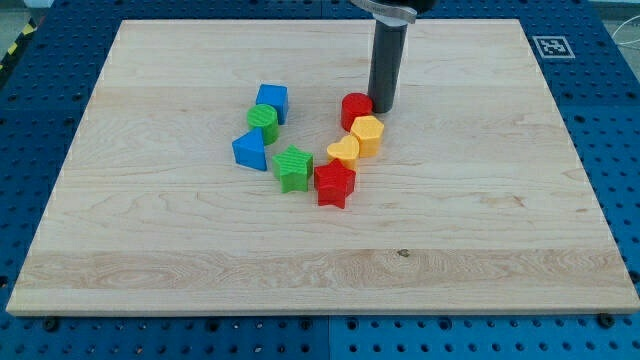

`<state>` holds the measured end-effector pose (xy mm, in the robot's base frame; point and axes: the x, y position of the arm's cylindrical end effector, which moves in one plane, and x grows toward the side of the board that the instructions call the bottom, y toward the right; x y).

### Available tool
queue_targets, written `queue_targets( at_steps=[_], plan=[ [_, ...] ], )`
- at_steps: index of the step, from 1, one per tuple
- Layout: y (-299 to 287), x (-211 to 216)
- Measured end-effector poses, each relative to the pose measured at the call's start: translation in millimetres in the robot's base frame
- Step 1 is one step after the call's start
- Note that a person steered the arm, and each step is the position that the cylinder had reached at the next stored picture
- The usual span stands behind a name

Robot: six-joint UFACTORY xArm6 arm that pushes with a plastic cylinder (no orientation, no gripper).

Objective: Nudge the red circle to the left a bit

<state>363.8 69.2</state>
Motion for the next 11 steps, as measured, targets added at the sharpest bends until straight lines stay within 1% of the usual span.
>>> queue_targets(
  at_steps=[1, 3, 4, 5, 6, 7, 8, 9, 10, 11],
  plan=[
    [-8, -15],
    [-78, -18],
    [-96, -31],
    [-81, -52],
    [-24, -55],
    [27, -36],
    [38, -5],
    [34, 5],
    [10, 19],
    [9, 23]
  ],
)
